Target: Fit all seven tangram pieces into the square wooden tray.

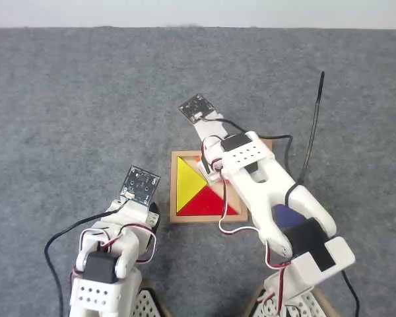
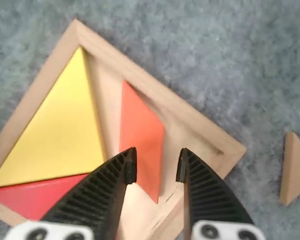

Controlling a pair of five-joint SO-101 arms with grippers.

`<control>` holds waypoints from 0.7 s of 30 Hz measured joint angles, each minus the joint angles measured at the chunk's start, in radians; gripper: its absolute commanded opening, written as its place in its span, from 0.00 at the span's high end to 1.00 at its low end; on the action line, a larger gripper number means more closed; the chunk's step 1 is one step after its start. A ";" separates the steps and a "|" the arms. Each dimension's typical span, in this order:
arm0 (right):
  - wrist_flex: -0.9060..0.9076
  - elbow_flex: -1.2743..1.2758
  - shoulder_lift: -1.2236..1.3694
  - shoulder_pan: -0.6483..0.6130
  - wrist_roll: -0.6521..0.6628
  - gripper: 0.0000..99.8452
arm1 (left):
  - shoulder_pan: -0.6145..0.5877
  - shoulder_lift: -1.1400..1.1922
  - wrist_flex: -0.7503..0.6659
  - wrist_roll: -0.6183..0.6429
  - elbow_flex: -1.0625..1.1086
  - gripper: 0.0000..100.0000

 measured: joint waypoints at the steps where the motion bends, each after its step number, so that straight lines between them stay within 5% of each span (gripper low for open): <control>1: -0.006 0.000 0.000 -0.002 0.000 0.86 | 0.000 0.000 0.000 0.000 0.000 0.91; 21: -0.025 0.094 0.003 0.020 -0.002 0.86 | 0.000 0.000 0.000 0.000 0.000 0.91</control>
